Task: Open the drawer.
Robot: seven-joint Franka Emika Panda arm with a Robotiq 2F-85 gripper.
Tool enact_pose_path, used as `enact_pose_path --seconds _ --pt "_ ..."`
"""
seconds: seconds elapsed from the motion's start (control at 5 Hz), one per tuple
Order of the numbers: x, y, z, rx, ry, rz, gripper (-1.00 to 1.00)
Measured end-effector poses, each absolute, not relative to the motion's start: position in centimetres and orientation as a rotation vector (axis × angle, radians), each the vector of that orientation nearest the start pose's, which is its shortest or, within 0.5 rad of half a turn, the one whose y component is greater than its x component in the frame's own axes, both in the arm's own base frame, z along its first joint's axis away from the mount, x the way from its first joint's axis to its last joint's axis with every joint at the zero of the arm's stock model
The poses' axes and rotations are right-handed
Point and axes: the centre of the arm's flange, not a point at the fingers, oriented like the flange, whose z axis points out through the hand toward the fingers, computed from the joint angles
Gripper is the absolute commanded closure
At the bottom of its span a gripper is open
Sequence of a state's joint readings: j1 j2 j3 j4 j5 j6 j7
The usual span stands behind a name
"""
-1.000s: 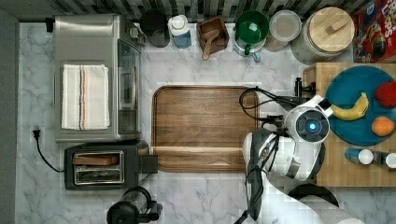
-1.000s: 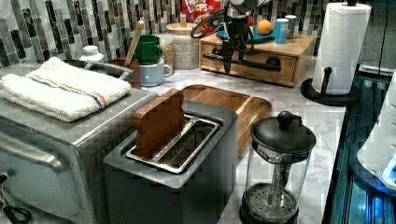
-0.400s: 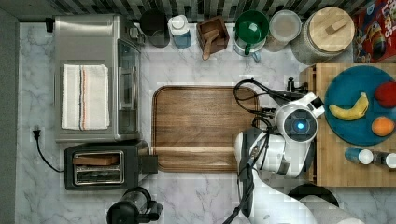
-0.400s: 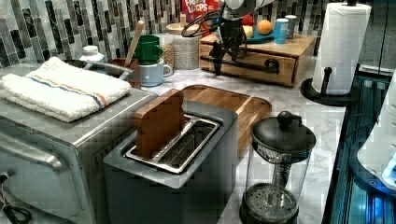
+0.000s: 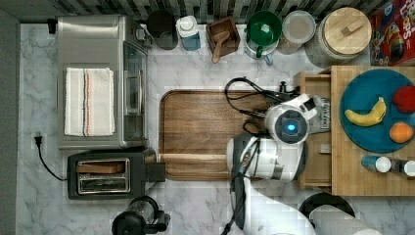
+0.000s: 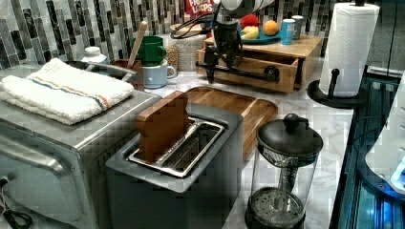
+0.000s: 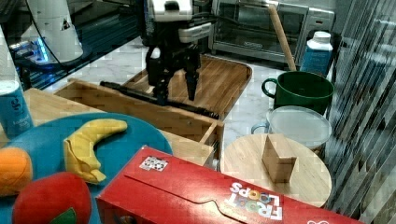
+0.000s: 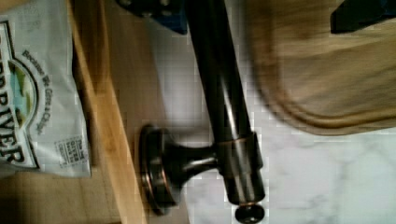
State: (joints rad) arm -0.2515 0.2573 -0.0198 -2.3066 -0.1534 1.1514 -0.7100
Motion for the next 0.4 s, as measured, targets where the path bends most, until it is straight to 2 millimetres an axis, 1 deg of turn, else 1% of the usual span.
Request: enact_pose_path --seconds 0.2,0.4 --pt "52.7 -9.6 25.0 -3.197 0.275 -0.245 -1.0" --pt "52.5 -5.8 24.8 -3.195 0.175 -0.233 -1.0"
